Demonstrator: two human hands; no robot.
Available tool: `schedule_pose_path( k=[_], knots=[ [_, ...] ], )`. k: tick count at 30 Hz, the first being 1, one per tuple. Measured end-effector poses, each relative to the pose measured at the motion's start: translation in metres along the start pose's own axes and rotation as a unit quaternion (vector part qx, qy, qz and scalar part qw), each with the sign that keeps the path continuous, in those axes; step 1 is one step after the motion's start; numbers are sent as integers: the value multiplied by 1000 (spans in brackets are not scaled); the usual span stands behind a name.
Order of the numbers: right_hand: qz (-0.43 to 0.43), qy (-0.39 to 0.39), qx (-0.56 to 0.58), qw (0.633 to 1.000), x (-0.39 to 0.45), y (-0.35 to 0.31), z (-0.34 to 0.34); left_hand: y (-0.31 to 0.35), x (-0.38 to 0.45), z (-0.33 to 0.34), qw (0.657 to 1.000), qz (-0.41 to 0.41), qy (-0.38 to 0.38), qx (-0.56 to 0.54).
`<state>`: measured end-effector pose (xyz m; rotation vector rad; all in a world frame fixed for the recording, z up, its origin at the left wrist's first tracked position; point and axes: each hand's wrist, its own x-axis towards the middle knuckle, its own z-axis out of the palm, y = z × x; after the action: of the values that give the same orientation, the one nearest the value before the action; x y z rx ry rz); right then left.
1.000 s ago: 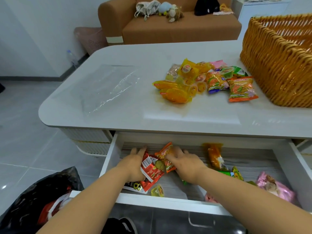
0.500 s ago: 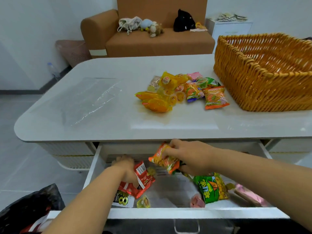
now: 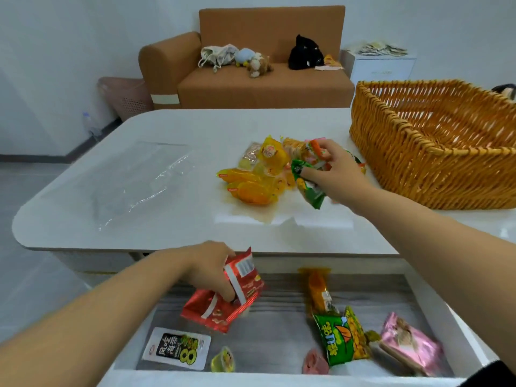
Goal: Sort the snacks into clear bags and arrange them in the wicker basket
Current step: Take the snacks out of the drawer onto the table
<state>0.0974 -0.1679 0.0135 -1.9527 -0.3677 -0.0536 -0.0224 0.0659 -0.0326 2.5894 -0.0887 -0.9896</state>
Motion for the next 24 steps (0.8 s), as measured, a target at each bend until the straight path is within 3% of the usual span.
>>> schedule_pose_path(
  k=[3, 8, 14, 17, 19, 21, 24],
  knots=[
    [-3, 65, -56, 996, 28, 14, -1, 17, -13, -22, 987, 70, 30, -143],
    [5, 92, -81, 992, 70, 20, 6, 43, -2, -50, 915, 145, 133, -351],
    [147, 177, 12, 973, 86, 17, 7, 56, 31, -58, 809, 128, 224, -528],
    [146, 217, 10, 965, 68, 13, 10, 59, 40, -61, 748, 110, 254, -603],
    [142, 182, 32, 972, 51, 6, 12, 62, 40, -65, 699, 104, 271, -653],
    [177, 82, 99, 976, 25, -7, 13, 66, 38, -71, 657, 102, 281, -692],
    [216, -60, 131, 966, -13, -20, 15, 71, 35, -75, 636, 103, 285, -709]
  ],
)
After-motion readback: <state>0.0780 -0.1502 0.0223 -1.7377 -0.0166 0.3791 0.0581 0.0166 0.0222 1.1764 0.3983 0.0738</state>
